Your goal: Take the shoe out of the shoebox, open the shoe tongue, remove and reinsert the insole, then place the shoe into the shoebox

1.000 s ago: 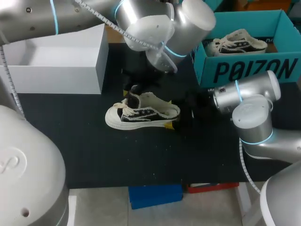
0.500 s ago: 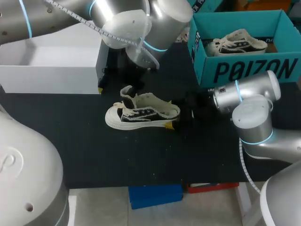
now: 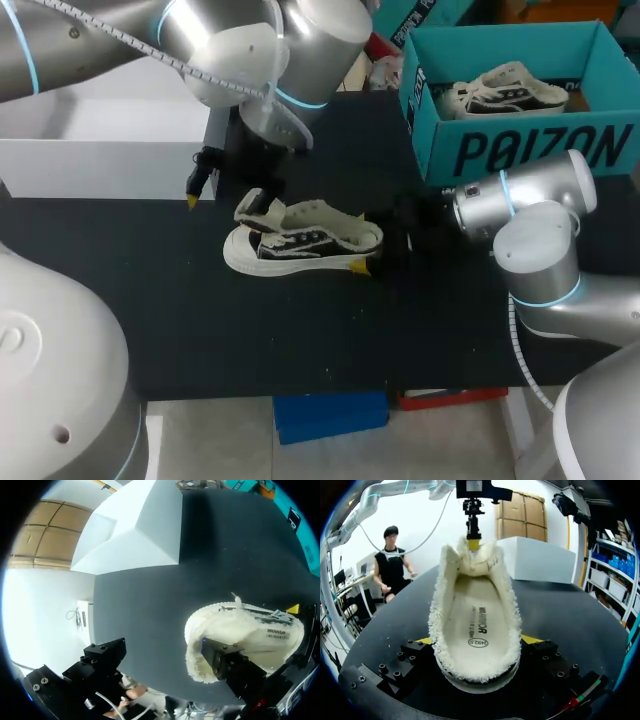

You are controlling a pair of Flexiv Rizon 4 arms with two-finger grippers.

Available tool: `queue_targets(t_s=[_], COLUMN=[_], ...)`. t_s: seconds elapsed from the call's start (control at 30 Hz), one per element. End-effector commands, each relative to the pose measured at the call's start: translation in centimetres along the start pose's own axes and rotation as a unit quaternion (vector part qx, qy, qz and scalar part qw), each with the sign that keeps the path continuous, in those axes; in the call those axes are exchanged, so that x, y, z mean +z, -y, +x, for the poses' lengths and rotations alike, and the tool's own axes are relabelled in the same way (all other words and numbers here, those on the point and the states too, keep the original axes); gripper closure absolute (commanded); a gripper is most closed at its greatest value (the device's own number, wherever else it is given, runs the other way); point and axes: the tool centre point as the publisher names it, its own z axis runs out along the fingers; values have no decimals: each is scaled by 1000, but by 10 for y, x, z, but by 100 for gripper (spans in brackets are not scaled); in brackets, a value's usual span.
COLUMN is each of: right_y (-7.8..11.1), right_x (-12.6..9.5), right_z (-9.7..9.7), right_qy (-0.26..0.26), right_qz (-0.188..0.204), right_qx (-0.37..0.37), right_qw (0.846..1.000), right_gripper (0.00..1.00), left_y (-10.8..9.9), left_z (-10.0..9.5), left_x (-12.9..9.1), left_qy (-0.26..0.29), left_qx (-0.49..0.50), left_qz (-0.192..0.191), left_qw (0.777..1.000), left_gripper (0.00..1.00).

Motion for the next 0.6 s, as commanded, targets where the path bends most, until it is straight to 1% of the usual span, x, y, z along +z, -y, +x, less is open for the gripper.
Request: queue_targets(t_s=[0.03,0.27,0.43,0.5,0.6], right_y=[3,3,3,3,3], right_x=[3,3,3,3,3], right_z=[-1,-1,-1,-1,-1], right_qy=[1,1,1,1,1], right_qz=[0,0,0,0,0], right_qx=[1,1,1,1,1], right_qw=[1000,1000,1000,1000,1000], right_gripper=[100,100,100,100,100], left_y=[1,-1,-1,-1,-2], left_z=[4,8,10,10,8], left_x=[11,24,32,33,25], left_qy=[12,30,32,22,-4], left_qx=[2,5,7,11,21], left_qz=[-5,-16,-24,-24,-14], left_qw=[1000,999,999,999,1000], left_gripper=[0,0,0,0,0])
